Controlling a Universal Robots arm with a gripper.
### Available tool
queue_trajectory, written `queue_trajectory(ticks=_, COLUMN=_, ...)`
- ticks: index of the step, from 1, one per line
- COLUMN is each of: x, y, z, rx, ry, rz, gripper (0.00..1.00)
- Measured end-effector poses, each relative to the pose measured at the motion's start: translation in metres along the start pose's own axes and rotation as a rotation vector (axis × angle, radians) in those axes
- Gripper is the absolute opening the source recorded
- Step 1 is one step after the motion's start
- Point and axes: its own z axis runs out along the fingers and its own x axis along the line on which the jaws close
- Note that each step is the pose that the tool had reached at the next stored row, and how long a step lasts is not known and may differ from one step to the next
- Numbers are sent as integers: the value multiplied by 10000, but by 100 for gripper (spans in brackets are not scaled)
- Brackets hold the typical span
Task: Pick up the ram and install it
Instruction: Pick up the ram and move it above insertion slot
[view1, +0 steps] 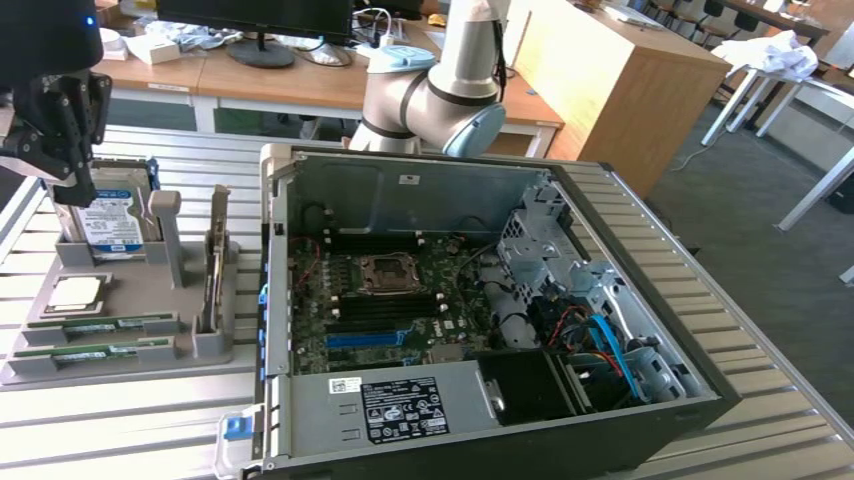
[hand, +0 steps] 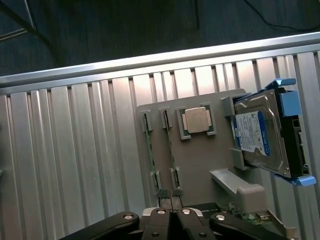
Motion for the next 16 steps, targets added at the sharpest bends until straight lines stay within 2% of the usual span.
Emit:
queue_trajectory(ticks=13, x=0, y=0, z=0, rx=1, ry=1, rz=-12, gripper=10)
queue_trajectory(ticks=14, x=0, y=0, z=0, rx=1, ry=1, rz=-12, gripper=11)
queue_trajectory(ticks=15, x=0, y=0, z=0, rx=1, ry=1, rz=-13, gripper=17)
queue_trajectory(ticks=16, x=0, y=0, z=0, rx=1, ry=1, rz=-12, gripper=17)
